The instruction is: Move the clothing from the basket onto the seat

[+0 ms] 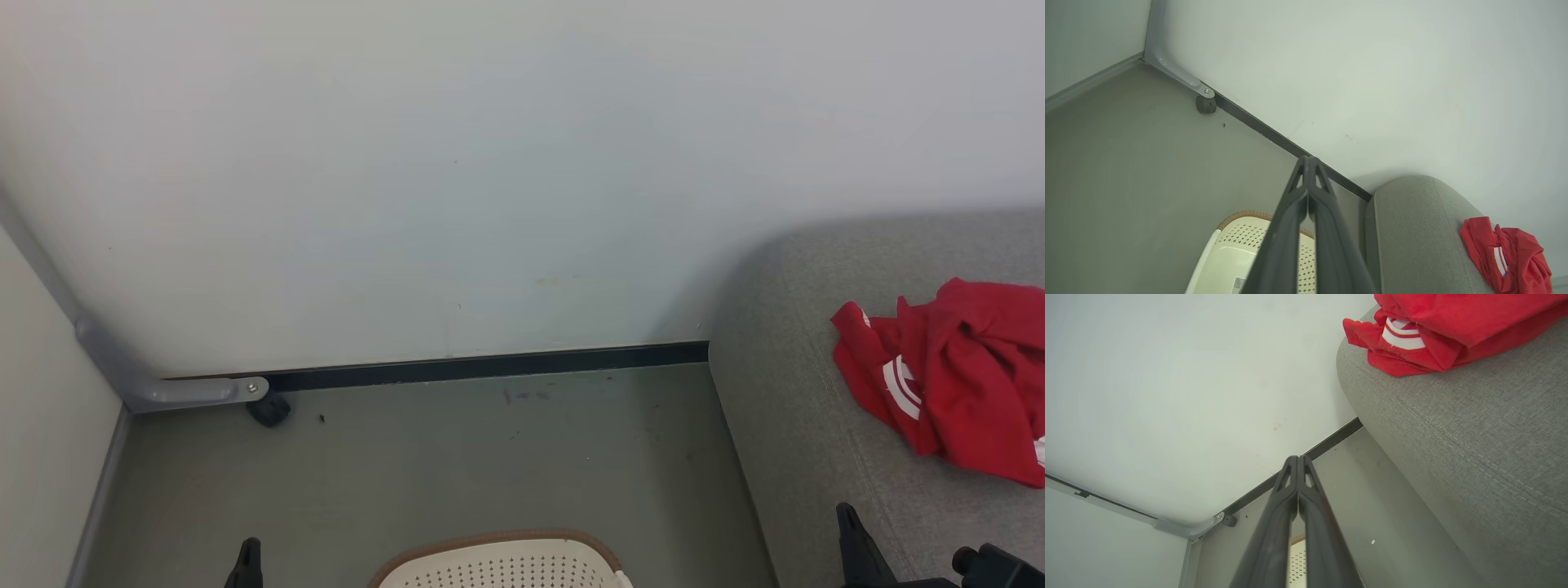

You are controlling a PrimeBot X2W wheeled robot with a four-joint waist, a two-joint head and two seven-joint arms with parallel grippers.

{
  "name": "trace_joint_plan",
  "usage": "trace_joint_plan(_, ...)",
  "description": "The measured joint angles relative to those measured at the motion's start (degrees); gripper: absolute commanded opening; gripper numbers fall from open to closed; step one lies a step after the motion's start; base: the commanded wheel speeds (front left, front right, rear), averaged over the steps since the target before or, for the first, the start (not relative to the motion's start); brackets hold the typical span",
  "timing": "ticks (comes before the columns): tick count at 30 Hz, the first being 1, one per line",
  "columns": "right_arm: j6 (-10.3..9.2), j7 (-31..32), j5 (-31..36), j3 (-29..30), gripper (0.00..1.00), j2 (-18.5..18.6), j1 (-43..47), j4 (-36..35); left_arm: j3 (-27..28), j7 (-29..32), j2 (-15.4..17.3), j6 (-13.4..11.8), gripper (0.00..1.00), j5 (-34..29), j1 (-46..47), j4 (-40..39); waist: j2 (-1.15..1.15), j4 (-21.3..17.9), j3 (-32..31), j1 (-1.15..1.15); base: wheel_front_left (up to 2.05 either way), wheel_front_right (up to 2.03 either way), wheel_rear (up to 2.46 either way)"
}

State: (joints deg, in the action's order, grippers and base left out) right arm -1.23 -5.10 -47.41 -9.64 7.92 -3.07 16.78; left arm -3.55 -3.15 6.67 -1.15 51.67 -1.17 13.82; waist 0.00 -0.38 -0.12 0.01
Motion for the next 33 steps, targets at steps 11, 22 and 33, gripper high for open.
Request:
trace_joint_plan(11,1.81,2.60,-10.17,4.00,0.00,-1.31,-0.25,0.07,2.04,2.18,-1.19,1.72,0.00,9.39,1.18,0.62,0.00,0.09,0.05,0.00,0.00,0.00,0.00)
trace_joint_plan(22,3.26,4.67,-18.03,7.08,0.00,-2.21,-1.03,0.11,3.57,4.03,-1.63,3.24,0.00,16.40,2.23,1.07,0.00,0.16,0.09,0.00,0.00,0.00,0.00)
trace_joint_plan(33,4.83,7.10,-26.49,10.43,0.00,-3.28,-1.08,0.18,5.24,5.88,-2.70,4.78,0.00,24.02,3.39,1.91,0.00,0.23,0.13,0.00,0.00,0.00,0.00)
